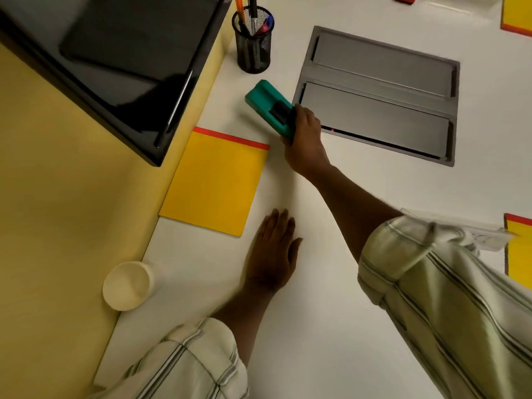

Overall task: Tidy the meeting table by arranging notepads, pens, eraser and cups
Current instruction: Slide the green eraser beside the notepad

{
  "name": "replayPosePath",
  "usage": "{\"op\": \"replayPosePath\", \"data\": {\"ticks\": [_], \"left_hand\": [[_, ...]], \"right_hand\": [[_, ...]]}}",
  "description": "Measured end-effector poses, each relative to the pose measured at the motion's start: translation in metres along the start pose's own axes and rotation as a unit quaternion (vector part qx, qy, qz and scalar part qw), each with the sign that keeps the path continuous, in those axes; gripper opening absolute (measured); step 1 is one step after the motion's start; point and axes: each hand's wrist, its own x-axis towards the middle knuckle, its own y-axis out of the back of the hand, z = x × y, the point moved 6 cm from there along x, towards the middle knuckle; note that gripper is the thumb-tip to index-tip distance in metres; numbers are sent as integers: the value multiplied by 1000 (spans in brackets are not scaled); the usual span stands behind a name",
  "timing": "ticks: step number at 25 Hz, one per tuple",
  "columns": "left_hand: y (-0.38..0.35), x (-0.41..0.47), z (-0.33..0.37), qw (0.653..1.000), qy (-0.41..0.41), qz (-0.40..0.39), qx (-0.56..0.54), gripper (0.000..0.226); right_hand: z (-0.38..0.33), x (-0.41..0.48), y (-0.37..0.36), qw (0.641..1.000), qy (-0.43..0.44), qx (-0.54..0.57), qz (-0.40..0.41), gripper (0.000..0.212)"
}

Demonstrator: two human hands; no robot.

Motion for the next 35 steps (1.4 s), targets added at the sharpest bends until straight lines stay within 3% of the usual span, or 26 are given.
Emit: {"op": "replayPosePath", "data": {"ticks": [8,21,35], "left_hand": [[-3,0,-1,1000,3,0,-15,46],[9,3,3,999,-5,37,-30,48],[5,4,0,1000,9,19,-18,48]], "right_hand": [[-29,47,-40,995,54,-29,-73,68],[-51,70,-62,990,85,-36,-108,63],[-47,67,-69,987,100,-35,-121,61]]}}
